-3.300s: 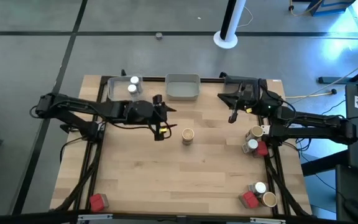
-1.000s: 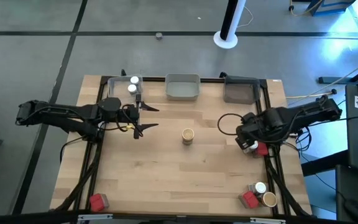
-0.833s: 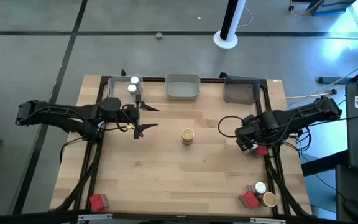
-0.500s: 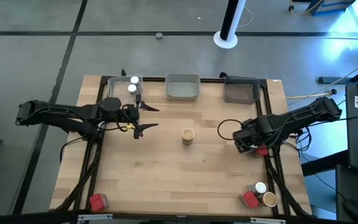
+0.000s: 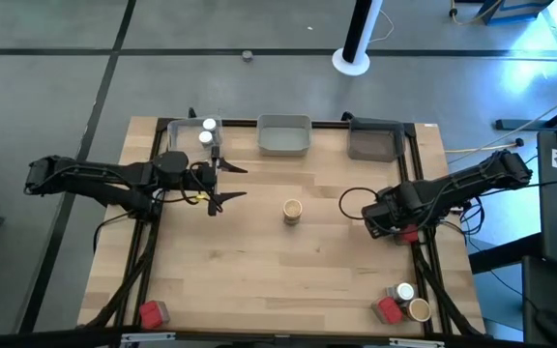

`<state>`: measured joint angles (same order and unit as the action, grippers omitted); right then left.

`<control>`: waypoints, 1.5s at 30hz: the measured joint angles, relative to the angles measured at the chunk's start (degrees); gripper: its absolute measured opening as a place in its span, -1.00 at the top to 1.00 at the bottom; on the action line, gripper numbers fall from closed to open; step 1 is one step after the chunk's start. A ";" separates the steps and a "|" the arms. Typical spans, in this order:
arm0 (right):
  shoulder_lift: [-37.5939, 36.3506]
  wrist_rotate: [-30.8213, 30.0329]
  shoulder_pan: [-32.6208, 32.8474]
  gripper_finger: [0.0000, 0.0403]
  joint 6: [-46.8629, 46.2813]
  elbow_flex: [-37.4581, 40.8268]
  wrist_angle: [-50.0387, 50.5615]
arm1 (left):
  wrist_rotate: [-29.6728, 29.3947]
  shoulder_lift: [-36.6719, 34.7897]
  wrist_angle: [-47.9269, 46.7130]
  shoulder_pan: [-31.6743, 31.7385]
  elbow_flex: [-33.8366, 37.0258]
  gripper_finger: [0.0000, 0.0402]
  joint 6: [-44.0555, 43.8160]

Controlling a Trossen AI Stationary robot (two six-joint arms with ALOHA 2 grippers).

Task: Sort spices by type
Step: Put the white seasoning bottle into the transparent bin

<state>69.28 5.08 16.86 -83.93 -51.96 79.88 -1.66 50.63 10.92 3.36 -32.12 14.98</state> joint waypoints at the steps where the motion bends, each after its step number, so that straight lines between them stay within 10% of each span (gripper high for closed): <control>1: 0.00 0.00 0.00 -0.37 0.02 -0.01 -0.11 | -0.02 0.00 0.00 0.01 0.00 -0.32 0.00; 45: 0.42 -2.70 0.00 -0.33 0.28 4.96 -11.35 | -0.02 0.02 -0.02 0.08 0.00 -0.32 0.02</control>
<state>69.69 2.38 16.86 -83.65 -47.00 68.53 -1.67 50.65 10.90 3.44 -32.12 15.00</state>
